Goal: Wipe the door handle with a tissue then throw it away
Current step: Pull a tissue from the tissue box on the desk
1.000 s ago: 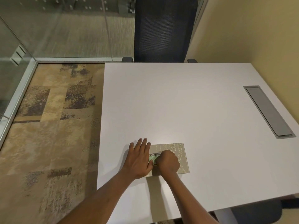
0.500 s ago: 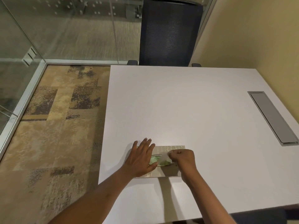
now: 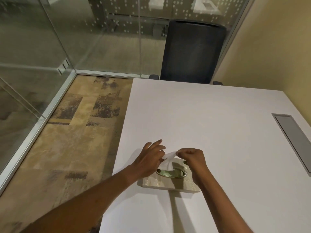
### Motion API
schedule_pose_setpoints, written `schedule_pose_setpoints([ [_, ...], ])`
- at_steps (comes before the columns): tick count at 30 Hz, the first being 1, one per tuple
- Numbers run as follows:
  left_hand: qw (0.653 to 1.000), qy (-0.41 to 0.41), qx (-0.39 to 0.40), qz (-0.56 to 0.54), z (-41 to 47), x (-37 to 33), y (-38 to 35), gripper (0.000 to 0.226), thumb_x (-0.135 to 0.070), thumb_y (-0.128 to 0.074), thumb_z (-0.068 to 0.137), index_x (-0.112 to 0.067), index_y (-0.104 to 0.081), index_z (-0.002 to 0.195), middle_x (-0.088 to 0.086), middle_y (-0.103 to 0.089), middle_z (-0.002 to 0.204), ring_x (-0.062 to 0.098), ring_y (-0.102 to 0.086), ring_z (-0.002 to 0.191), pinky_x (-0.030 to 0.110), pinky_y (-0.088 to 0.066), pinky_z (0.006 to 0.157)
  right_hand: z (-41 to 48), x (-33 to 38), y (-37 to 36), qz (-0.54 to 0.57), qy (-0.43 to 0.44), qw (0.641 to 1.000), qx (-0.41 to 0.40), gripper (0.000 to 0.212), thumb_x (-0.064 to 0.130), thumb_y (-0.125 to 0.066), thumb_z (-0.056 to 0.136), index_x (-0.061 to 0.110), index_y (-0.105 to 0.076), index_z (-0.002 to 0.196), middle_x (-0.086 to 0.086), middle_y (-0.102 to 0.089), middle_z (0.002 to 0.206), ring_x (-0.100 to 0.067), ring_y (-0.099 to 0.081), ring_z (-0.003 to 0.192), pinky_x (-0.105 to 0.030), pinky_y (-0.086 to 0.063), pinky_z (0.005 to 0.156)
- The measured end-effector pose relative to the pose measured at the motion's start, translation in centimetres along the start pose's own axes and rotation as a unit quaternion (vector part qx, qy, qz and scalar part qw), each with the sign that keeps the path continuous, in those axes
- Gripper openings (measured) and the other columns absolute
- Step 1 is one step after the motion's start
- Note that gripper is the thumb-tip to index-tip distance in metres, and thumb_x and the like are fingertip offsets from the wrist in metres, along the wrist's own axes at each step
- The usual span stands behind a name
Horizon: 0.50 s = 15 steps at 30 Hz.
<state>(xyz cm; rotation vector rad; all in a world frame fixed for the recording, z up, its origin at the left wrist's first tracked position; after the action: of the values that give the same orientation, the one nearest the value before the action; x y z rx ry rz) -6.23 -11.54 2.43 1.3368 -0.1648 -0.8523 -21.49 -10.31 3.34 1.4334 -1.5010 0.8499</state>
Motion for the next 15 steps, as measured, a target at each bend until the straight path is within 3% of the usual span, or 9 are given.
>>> schedule_pose_setpoints([
  [3, 0.998, 0.026, -0.054, -0.004, -0.6, 0.8, 3.9, 0.019, -0.018, -0.048, 0.092, -0.008, -0.064, 0.091, 0.008, -0.067, 0.104, 0.028, -0.047, 0.129, 0.045, -0.040, 0.098, -0.1, 1.7, -2.6, 0.048, 0.032, 0.997, 0.053, 0.006, 0.014, -0.070, 0.078, 0.014, -0.072, 0.083, 0.000, -0.071, 0.106, -0.018, -0.067, 0.094, -0.040, -0.054, 0.080],
  [5, 0.994, 0.054, -0.092, 0.016, -1.7, 1.4, 7.6, 0.020, -0.019, -0.047, 0.094, -0.008, -0.063, 0.090, 0.005, -0.065, 0.096, 0.026, -0.047, 0.128, 0.040, -0.035, 0.097, -0.9, 4.0, -5.9, 0.052, 0.084, 0.987, 0.124, 0.040, 0.021, -0.076, 0.070, 0.021, -0.061, 0.107, -0.001, -0.061, 0.121, -0.018, -0.064, 0.106, -0.037, -0.054, 0.082],
  [8, 0.984, 0.109, -0.134, 0.049, -3.1, 2.8, 13.1, 0.022, -0.021, -0.050, 0.095, -0.006, -0.065, 0.090, 0.009, -0.066, 0.098, 0.026, -0.049, 0.125, 0.039, -0.032, 0.098, -2.6, 7.9, -11.5, -0.028, 0.179, 0.961, 0.210, 0.066, 0.024, -0.086, 0.054, 0.031, -0.054, 0.112, 0.005, -0.061, 0.118, -0.013, -0.062, 0.104, -0.030, -0.056, 0.079],
  [11, 0.964, 0.189, -0.163, 0.089, -6.3, 4.1, 19.5, 0.038, -0.032, -0.046, 0.095, -0.004, -0.070, 0.086, 0.012, -0.069, 0.097, 0.030, -0.053, 0.116, 0.044, -0.037, 0.093, -5.2, 11.3, -17.6, -0.092, 0.265, 0.924, 0.259, 0.042, 0.019, -0.084, 0.062, 0.027, -0.066, 0.100, 0.007, -0.070, 0.100, -0.016, -0.065, 0.091, -0.032, -0.058, 0.074],
  [15, 0.946, 0.255, -0.166, 0.106, -12.1, 5.6, 27.1, 0.032, -0.031, -0.058, 0.087, -0.003, -0.067, 0.075, 0.015, -0.067, 0.081, 0.031, -0.058, 0.094, 0.040, -0.038, 0.078, -8.9, 14.5, -24.8, -0.096, 0.294, 0.905, 0.294, 0.008, 0.018, -0.074, 0.078, 0.022, -0.076, 0.085, 0.000, -0.075, 0.079, -0.020, -0.068, 0.073, -0.042, -0.055, 0.064],
])
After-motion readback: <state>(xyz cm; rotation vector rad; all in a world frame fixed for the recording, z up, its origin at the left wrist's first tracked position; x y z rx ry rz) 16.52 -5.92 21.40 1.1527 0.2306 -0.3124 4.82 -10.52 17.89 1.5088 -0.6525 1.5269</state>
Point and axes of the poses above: each hand's wrist, its own z-axis towards the middle knuckle, its own y-axis out of the back of the hand, x = y × z, the point moved 9 cm from there along z, towards the middle knuckle
